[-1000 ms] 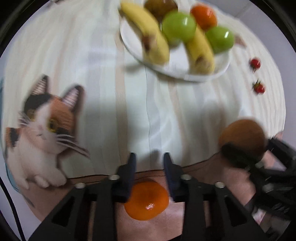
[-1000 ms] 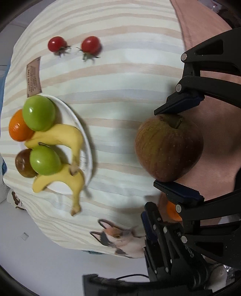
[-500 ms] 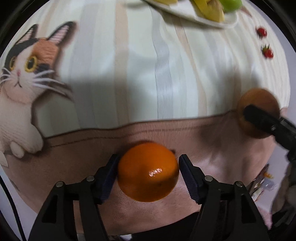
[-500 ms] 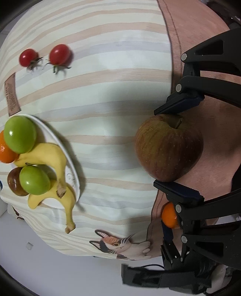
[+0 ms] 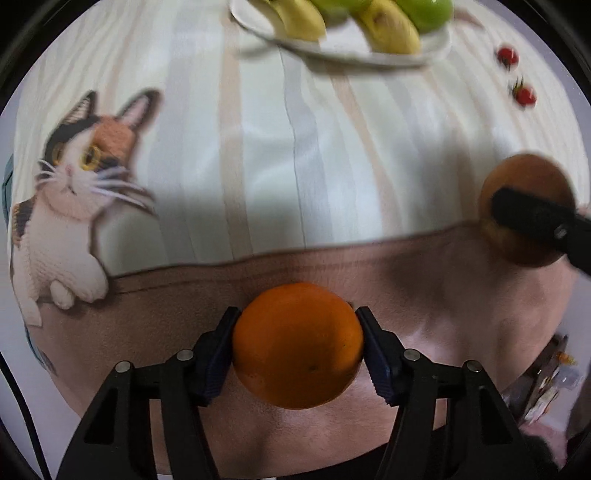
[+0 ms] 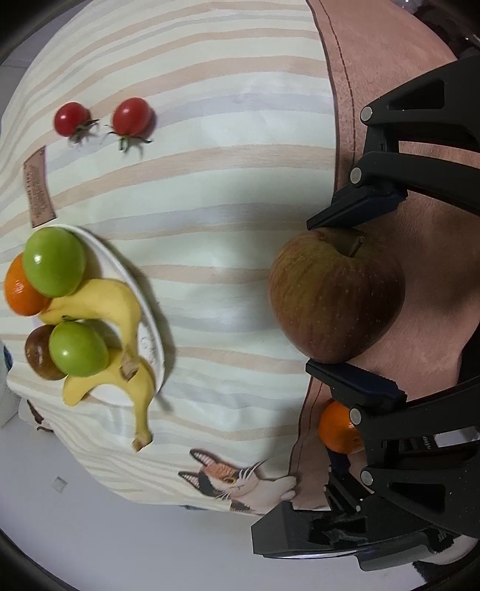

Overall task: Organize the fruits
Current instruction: 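Carry the red apple and mandarin with both grippers over the white plate, then lower the mandarin and red apple onto the plate and open both grippers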

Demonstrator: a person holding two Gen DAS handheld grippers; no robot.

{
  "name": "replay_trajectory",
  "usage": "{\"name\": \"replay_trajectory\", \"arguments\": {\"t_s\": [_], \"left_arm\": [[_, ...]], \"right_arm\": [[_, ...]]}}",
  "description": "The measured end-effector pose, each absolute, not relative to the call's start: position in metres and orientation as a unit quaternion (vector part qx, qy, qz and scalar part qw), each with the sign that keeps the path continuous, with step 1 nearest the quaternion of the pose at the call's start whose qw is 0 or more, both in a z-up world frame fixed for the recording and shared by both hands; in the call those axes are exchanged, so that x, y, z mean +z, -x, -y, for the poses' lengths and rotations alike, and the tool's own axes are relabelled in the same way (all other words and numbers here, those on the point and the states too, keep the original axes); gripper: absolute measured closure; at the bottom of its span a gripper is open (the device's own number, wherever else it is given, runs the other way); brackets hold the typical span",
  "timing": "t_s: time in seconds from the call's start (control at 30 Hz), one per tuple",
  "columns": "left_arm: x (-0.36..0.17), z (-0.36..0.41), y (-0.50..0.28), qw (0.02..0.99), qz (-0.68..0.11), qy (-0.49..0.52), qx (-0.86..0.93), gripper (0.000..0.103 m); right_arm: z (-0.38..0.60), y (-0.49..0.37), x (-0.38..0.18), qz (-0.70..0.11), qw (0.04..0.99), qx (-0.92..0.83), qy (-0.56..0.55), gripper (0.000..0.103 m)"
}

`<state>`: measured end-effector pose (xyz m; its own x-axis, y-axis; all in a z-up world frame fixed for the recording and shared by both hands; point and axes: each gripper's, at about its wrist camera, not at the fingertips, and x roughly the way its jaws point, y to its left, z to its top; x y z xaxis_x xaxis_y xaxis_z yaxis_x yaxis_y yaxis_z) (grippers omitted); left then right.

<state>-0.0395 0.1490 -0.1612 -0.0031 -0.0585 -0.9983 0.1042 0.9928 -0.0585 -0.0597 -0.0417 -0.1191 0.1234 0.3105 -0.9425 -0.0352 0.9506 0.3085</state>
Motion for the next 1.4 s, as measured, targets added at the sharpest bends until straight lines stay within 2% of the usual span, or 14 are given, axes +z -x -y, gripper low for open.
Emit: {"name": "replay_trajectory", "arguments": {"t_s": [0.2, 0.37, 0.47, 0.57, 0.73, 1.07, 1.4], "left_arm": [[-0.098, -0.162, -0.003, 0.743, -0.663, 0.047, -0.073, 0.043], [-0.062, -0.181, -0.077, 0.774, -0.622, 0.096, -0.070, 0.043], [-0.066, -0.195, -0.108, 0.777, -0.616, 0.111, -0.063, 0.043], [-0.094, -0.201, -0.151, 0.766, -0.629, 0.122, -0.059, 0.043], [-0.128, -0.198, -0.178, 0.747, -0.652, 0.117, -0.056, 0.043], [-0.159, -0.196, -0.183, 0.735, -0.665, 0.124, -0.053, 0.042], [-0.161, -0.208, -0.173, 0.727, -0.672, 0.131, -0.055, 0.041]], "right_arm": [[0.040, 0.039, -0.096, -0.626, 0.760, 0.128, -0.122, 0.032], [0.032, 0.004, -0.081, -0.598, 0.780, 0.132, -0.132, 0.032], [0.026, -0.019, -0.079, -0.584, 0.791, 0.129, -0.131, 0.032], [0.016, -0.040, -0.084, -0.578, 0.797, 0.123, -0.125, 0.032], [0.008, -0.065, -0.095, -0.580, 0.799, 0.112, -0.113, 0.032], [-0.004, -0.088, -0.119, -0.596, 0.792, 0.101, -0.090, 0.032], [-0.012, -0.095, -0.130, -0.601, 0.790, 0.093, -0.081, 0.031]]}}
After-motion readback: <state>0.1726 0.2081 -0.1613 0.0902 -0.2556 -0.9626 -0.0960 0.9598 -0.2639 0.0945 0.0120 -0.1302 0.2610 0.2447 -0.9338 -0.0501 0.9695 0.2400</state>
